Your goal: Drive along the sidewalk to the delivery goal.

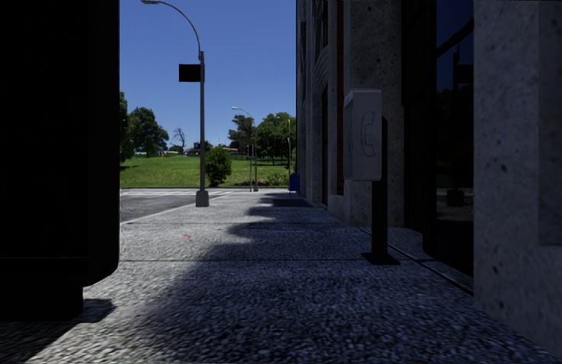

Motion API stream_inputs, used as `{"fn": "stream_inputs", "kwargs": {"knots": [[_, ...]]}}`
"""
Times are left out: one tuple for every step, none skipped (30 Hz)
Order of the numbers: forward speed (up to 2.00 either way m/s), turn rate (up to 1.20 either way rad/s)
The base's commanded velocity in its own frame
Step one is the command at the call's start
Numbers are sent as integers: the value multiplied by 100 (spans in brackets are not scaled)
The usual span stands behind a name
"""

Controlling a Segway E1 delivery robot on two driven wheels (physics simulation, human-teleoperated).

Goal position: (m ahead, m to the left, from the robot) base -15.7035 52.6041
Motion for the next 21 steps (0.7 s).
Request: {"fn": "stream_inputs", "kwargs": {"knots": [[200, 0], [200, 0], [200, 0], [200, 0], [200, 0], [200, 0], [200, 0], [200, 0], [200, 0], [200, 0], [200, 0], [200, 0], [200, 0], [200, 0], [200, 0], [200, 0], [200, 0], [200, 0], [200, 0], [200, 0], [200, 0]]}}
